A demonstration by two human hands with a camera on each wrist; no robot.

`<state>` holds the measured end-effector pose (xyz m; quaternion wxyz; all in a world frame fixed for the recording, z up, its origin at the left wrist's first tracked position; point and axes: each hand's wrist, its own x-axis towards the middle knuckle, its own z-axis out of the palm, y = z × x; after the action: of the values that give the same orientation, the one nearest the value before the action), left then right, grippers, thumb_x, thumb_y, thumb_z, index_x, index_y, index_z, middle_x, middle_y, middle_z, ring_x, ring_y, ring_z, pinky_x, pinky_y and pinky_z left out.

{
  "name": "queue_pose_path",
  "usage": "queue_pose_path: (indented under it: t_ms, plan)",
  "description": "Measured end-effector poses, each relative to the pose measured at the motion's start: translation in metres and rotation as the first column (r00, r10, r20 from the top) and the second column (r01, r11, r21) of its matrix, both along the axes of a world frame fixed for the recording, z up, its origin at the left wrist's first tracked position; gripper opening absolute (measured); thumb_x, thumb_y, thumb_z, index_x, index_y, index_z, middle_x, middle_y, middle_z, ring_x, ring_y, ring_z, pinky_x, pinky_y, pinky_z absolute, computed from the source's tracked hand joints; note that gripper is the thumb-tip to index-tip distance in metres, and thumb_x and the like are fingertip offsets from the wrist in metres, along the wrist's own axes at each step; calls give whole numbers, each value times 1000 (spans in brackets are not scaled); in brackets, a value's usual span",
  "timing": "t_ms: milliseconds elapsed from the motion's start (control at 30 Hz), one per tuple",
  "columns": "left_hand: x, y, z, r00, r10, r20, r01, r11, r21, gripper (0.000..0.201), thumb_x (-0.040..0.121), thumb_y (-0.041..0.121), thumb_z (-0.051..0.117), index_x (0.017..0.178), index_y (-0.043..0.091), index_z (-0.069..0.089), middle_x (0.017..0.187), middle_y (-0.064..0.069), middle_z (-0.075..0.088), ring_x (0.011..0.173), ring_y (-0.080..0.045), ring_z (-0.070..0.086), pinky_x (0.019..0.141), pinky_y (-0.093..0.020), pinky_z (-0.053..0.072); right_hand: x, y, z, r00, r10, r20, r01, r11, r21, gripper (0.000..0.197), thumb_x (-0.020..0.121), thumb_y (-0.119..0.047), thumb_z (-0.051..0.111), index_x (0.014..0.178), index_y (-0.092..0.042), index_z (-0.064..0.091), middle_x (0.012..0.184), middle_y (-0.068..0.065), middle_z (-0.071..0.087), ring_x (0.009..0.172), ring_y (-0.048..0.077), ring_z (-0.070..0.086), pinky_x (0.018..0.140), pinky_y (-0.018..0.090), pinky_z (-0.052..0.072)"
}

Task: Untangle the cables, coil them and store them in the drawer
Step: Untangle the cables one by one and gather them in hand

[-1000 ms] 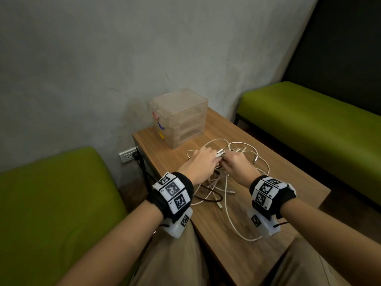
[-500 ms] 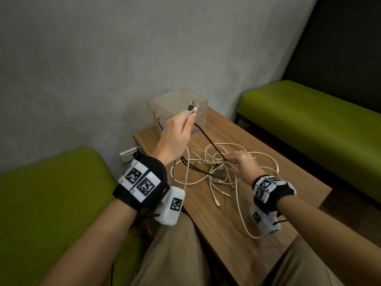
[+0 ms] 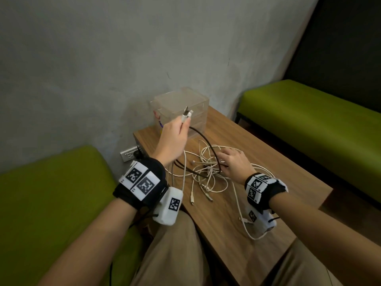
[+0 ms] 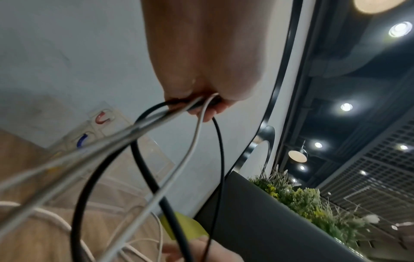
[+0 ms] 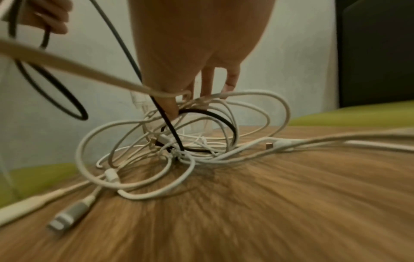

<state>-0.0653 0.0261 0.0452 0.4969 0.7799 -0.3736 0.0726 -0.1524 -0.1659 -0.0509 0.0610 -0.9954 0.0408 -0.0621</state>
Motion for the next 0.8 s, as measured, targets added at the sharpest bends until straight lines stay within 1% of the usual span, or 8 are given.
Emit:
queue_pose_path:
  t_ms: [100,167,300,400,467,533,667,800]
  plan:
    - [6,0,6,999,21,-35,-23,998,-57,37,100,20,32,63,24,35,60,7,36,53,-6,33,52,-10,32,-4,1,-3,994,79,72,-83,994,65,50,81,-14,62,129,-17,48,130,6,45,116,19,46,96,37,42]
    - [9,-2,8,999,21,-27,-23,998,-63,37,100,19,32,63,24,35,60,7,36,54,-5,34,53,-10,32,-6,6,-3,981,147,130,-160,982,99,46,81,-27,57,125,-14,51,127,7,46,110,16,47,95,31,42]
    - [11,-5,4,997,68,-27,-70,996,-49,33,99,18,32,67,19,41,63,6,39,57,-5,36,57,-12,33,-4,11,3,971,178,158,-202,968,150,30,94,-31,41,91,-8,60,90,5,57,83,17,48,79,39,46]
    - [9,-4,-7,994,96,47,-102,981,164,27,99,21,32,85,10,52,94,-3,51,90,-14,48,88,-23,36,-3,7,9,990,66,124,-94,967,237,19,98,-19,37,94,-7,52,89,7,58,79,20,51,77,42,47]
    - [5,-4,-17,970,103,220,-165,943,287,27,98,21,35,94,5,57,132,-12,41,126,-21,35,111,-38,20,-3,8,13,994,8,106,-33,971,237,19,99,-22,32,93,-11,46,87,9,60,77,25,56,72,44,48]
    - [-4,-6,-21,913,26,407,-156,945,289,24,95,19,40,91,4,59,145,-13,32,137,-23,22,116,-44,5,-1,12,17,993,-1,120,-24,979,203,19,99,-24,30,93,-12,44,84,11,62,74,29,57,70,45,47]
    - [-19,-23,-30,865,-270,423,40,878,478,32,97,23,34,109,5,57,138,-10,45,136,-20,30,117,-40,-1,3,21,28,967,5,256,-43,989,141,36,92,-27,27,94,-5,55,92,15,64,82,31,57,76,40,41]
    - [-17,-37,-39,910,-212,357,-12,846,532,29,99,24,31,104,6,54,110,-12,57,113,-26,47,111,-39,19,1,32,31,940,66,335,-117,984,133,39,84,-26,27,78,-3,58,76,15,63,70,30,58,72,38,45]
